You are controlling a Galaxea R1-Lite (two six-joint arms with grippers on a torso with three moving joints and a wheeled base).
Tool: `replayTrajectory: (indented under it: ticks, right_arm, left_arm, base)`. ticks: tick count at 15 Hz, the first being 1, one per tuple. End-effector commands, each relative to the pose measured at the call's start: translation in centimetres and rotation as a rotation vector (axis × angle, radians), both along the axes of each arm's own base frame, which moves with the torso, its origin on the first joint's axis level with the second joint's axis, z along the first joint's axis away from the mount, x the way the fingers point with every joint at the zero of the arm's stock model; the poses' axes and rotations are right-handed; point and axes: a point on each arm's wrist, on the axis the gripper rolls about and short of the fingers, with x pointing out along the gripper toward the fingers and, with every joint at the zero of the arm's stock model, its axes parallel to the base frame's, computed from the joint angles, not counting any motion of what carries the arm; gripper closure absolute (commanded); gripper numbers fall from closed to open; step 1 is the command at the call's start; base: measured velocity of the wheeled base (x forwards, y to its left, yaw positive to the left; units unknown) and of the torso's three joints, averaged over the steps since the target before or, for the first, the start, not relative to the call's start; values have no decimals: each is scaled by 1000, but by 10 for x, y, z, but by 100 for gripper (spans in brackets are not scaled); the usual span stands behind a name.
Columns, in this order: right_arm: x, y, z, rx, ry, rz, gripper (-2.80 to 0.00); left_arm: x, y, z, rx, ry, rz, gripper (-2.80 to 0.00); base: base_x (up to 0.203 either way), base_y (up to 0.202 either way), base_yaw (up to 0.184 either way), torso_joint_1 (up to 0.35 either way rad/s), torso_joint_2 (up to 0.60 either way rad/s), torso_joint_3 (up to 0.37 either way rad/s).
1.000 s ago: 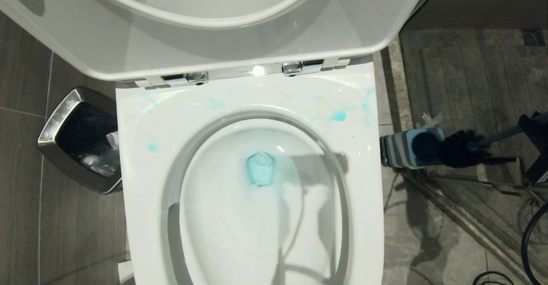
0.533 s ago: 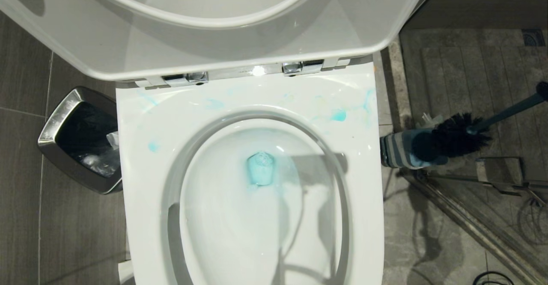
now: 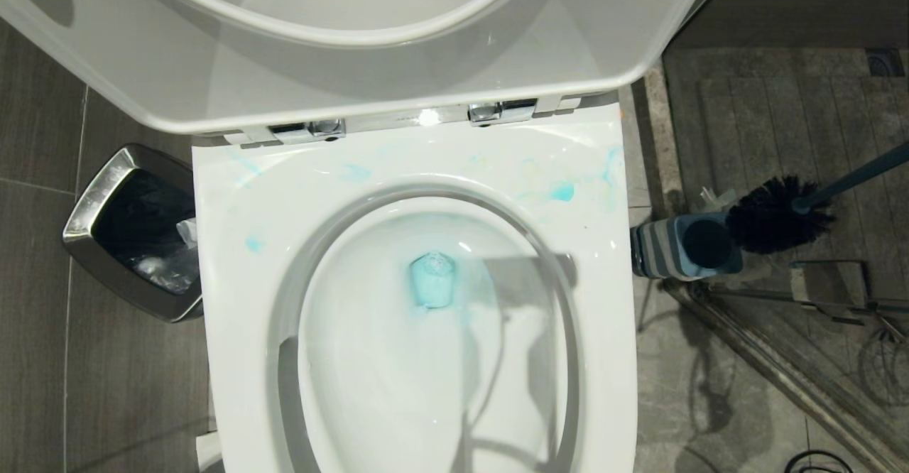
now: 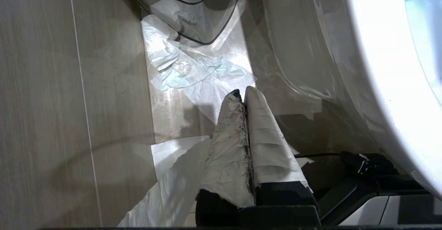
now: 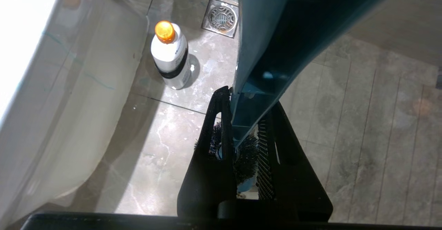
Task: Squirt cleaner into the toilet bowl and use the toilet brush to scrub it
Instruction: Scrub the toilet bowl
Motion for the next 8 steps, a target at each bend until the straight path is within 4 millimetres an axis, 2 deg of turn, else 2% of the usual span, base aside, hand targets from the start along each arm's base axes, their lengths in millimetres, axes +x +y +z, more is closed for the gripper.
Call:
replayTrajectory:
  ticks: [1,4,8]
  right_arm:
    - [1,0,-1,-7,0,0,0]
    - [1,0,-1,-27,-1,-5,0]
    - [1,0,0,-54,-7,-8,0]
  left_arm:
    - [0,0,0,2,1,1,0]
    - [0,0,0,3,1,1,0]
    - [0,0,0,-4,1,6,0]
  base:
    - [0,0,0,0,0,0]
    - [0,0,0,-1,0,13]
    - [0,0,0,4,3,160]
